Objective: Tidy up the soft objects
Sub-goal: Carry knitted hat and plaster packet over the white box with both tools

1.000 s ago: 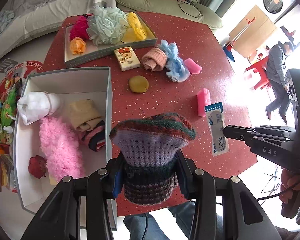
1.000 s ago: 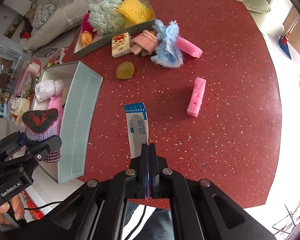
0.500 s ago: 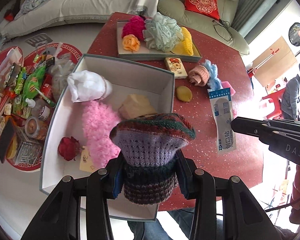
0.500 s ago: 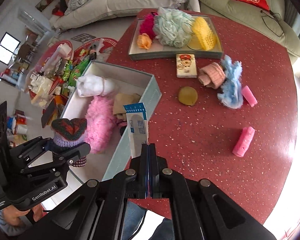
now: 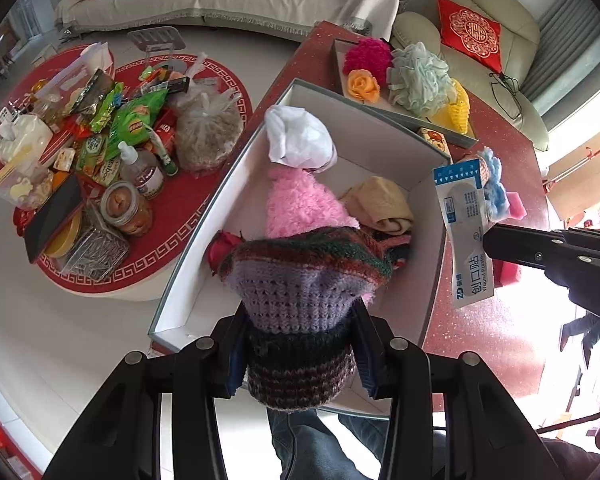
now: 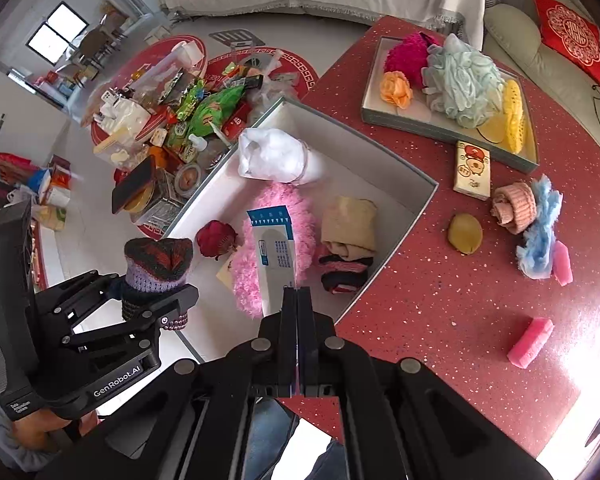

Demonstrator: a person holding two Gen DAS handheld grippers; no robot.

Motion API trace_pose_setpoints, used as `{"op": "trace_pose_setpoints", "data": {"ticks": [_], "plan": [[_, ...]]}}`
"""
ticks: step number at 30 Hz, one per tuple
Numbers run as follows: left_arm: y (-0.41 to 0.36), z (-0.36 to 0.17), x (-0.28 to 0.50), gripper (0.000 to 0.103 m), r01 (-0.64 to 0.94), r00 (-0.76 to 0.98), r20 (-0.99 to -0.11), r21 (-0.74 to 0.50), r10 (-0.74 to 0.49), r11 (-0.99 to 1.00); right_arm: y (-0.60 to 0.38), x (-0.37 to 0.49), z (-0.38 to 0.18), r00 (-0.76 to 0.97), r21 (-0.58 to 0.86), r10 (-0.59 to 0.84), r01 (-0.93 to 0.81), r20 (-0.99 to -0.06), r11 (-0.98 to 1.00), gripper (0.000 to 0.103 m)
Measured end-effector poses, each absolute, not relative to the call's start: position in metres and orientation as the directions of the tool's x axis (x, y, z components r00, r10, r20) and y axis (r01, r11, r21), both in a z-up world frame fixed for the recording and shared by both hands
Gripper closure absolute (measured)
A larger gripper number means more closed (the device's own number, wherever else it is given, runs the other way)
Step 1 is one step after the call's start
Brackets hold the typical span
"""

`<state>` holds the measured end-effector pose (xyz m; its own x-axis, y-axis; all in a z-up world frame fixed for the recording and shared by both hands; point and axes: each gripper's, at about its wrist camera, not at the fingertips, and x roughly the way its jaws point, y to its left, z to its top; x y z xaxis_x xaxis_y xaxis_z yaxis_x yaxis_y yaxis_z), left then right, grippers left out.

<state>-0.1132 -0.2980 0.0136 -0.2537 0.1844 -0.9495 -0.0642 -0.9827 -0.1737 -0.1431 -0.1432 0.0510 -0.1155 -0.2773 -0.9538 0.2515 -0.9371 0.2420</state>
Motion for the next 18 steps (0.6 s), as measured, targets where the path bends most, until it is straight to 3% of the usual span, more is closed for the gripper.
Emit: {"op": "trace_pose_setpoints", "data": {"ticks": [18], "plan": [[-0.321, 0.000, -0.108, 0.058, -0.027, -0.236, -0.961, -0.139, 0.141, -0.990, -0.168, -0.142, 0.045, -0.086, 0.236, -0.269, 0.278, -0.959, -0.931, 0.103]]}}
